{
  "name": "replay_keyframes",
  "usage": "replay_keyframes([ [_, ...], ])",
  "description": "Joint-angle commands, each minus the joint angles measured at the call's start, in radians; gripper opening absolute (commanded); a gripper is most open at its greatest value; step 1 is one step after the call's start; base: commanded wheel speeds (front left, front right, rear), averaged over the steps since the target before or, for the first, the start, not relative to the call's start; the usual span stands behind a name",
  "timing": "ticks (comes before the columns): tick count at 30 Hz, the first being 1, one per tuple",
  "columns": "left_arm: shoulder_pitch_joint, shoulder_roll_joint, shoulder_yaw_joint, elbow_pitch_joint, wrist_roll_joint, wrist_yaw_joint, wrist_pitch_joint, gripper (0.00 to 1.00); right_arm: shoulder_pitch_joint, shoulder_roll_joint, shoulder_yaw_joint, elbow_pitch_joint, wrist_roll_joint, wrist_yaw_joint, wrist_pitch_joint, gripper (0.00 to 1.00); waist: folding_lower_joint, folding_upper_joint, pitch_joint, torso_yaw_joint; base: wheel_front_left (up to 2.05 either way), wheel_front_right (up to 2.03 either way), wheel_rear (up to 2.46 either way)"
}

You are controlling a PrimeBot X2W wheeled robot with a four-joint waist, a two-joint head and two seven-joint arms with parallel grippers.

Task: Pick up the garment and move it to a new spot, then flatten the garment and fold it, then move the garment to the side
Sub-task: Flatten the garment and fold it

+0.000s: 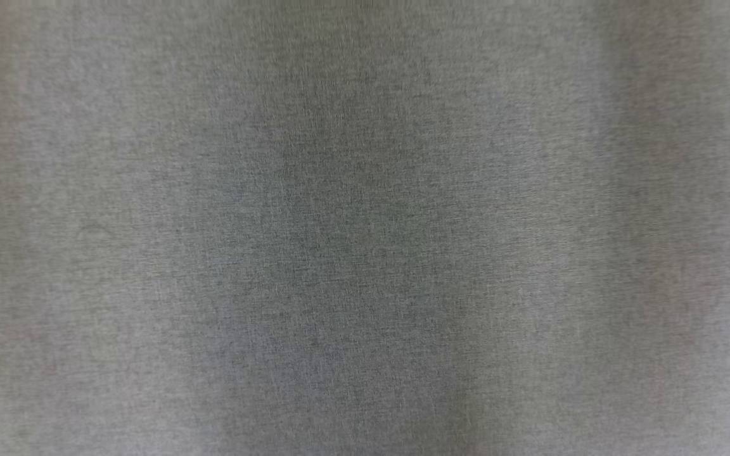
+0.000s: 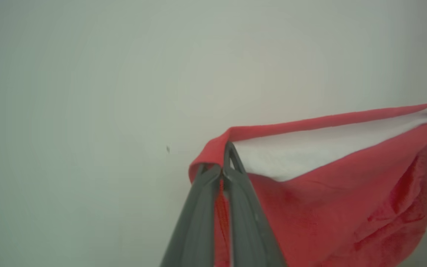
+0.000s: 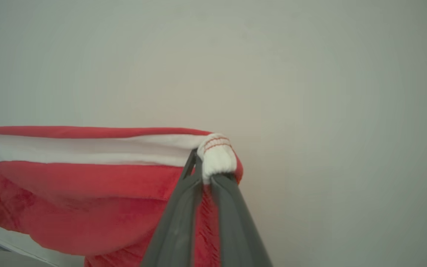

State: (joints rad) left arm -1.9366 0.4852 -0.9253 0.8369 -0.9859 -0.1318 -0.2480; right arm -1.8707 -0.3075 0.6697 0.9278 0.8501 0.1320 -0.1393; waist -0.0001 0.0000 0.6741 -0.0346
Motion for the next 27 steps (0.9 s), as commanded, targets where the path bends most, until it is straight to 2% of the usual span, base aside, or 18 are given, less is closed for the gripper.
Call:
replay_keyframes([
  [1,0.075,0.03,0.001,-0.021,-0.034,0.003,-0.01,0.0,0.058,-0.009,0.026,-0.032,0.028,-0.003,-0.016,0.0,0.0001,0.0,-0.043,-0.006,0.0,0.0,0.0],
  [5,0.232,0.081,0.0,-0.1,-0.05,0.003,-0.017,0.0,0.201,-0.037,0.086,-0.118,0.088,-0.003,-0.038,0.0,0.0001,0.0,-0.097,-0.007,0.0,0.0,0.0],
  [9,0.427,0.123,0.088,-0.216,-0.033,0.011,-0.017,0.0,0.364,-0.086,0.146,-0.218,0.135,-0.003,-0.055,0.0,0.0001,0.0,-0.149,-0.006,0.0,0.0,0.0],
  [10,0.427,0.123,0.088,-0.216,-0.033,0.011,-0.017,0.0,0.364,-0.086,0.146,-0.218,0.135,-0.003,-0.055,0.0,0.0001,0.0,-0.149,-0.006,0.0,0.0,0.0],
  [12,0.532,0.145,0.14,-0.289,-0.014,0.038,-0.017,0.0,0.45,-0.111,0.168,-0.267,0.155,-0.003,-0.065,0.0,0.0001,0.0,-0.173,-0.009,0.0,0.0,0.0],
  [18,0.91,0.158,0.281,-0.521,0.044,0.127,-0.017,0.0,0.697,-0.17,0.201,-0.406,0.197,-0.003,-0.101,0.0,0.0001,0.0,-0.242,-0.011,0.0,0.0,0.0],
  [20,1.028,0.142,0.342,-0.592,0.046,0.159,-0.017,0.0,0.769,-0.192,0.205,-0.447,0.19,-0.003,-0.108,0.0,0.0001,0.0,-0.256,-0.012,0.0,0.0,0.0],
  [23,1.193,0.131,0.398,-0.672,0.083,0.178,-0.017,0.0,0.871,-0.219,0.209,-0.5,0.18,-0.003,-0.113,0.0,0.0001,0.0,-0.276,-0.014,0.0,0.0,0.0],
  [27,1.398,0.087,0.456,-0.738,0.127,0.195,-0.017,0.0,1.007,-0.249,0.199,-0.55,0.168,-0.003,-0.118,0.0,0.0001,0.0,-0.313,-0.014,0.0,0.0,0.0],
])
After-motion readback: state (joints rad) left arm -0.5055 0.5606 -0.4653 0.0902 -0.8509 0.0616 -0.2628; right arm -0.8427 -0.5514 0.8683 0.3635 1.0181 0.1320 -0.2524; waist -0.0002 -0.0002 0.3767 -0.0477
